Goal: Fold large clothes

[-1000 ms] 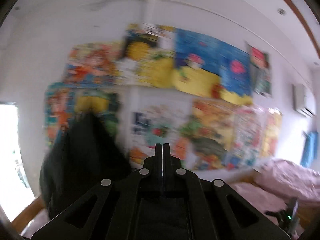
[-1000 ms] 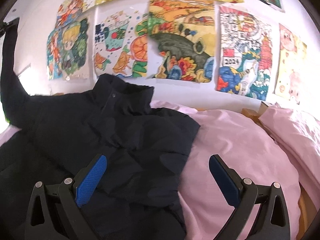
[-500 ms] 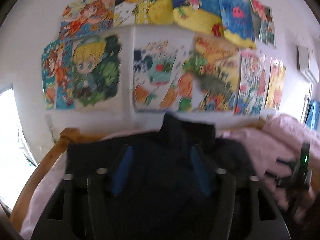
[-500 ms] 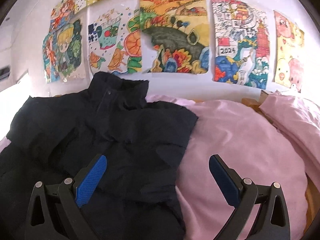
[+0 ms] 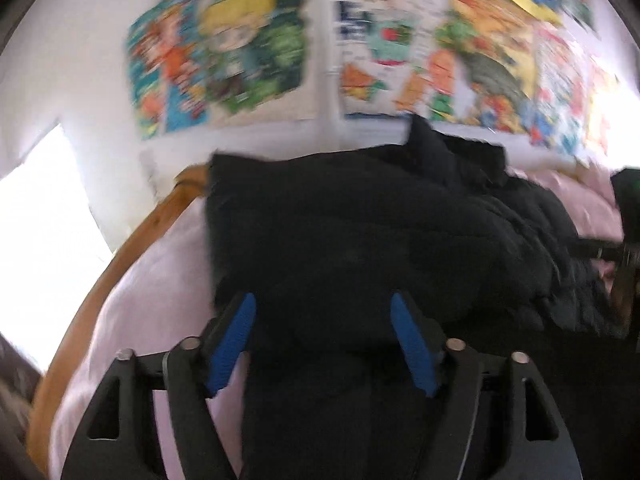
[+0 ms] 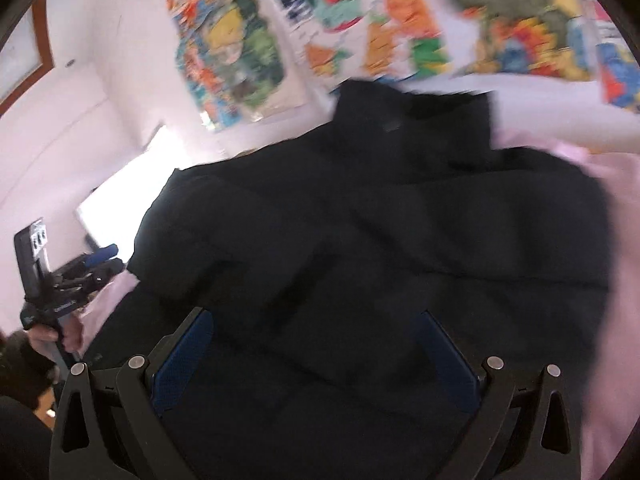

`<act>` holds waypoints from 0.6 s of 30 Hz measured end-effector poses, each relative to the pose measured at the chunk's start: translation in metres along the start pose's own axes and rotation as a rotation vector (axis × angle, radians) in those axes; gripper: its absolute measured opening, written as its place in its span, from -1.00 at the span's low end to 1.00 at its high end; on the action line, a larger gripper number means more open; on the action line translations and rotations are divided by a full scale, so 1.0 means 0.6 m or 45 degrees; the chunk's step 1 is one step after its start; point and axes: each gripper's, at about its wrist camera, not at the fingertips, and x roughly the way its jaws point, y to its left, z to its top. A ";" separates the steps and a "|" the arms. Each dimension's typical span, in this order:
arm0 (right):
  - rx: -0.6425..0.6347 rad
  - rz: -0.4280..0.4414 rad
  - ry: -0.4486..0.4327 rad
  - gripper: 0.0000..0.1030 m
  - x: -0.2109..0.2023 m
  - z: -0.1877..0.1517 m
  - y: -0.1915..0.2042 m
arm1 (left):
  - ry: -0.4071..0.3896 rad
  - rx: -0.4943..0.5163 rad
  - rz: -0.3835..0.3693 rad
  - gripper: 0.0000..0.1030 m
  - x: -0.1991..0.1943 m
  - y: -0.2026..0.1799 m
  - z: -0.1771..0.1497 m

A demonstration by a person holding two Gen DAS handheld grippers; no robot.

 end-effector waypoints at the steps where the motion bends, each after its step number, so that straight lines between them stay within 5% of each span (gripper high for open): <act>1: 0.003 0.020 0.017 1.00 0.015 0.005 0.003 | 0.001 -0.054 0.005 0.42 0.000 0.015 -0.001; 8: 0.191 0.086 0.055 0.93 0.107 0.034 -0.010 | 0.028 -0.215 0.021 0.44 0.002 0.059 0.013; 11: 0.246 0.073 0.025 0.49 0.113 0.038 -0.013 | 0.038 -0.225 0.014 0.44 0.004 0.062 0.012; 14: 0.241 0.034 0.015 -0.25 0.111 0.039 -0.005 | 0.040 -0.226 0.010 0.44 0.002 0.063 0.012; 15: 0.237 -0.004 -0.004 -0.78 0.103 0.039 -0.005 | 0.033 -0.229 0.004 0.44 0.002 0.063 0.014; 18: 0.252 0.018 -0.074 -0.87 0.067 0.040 -0.009 | 0.012 -0.242 -0.014 0.44 -0.007 0.067 0.018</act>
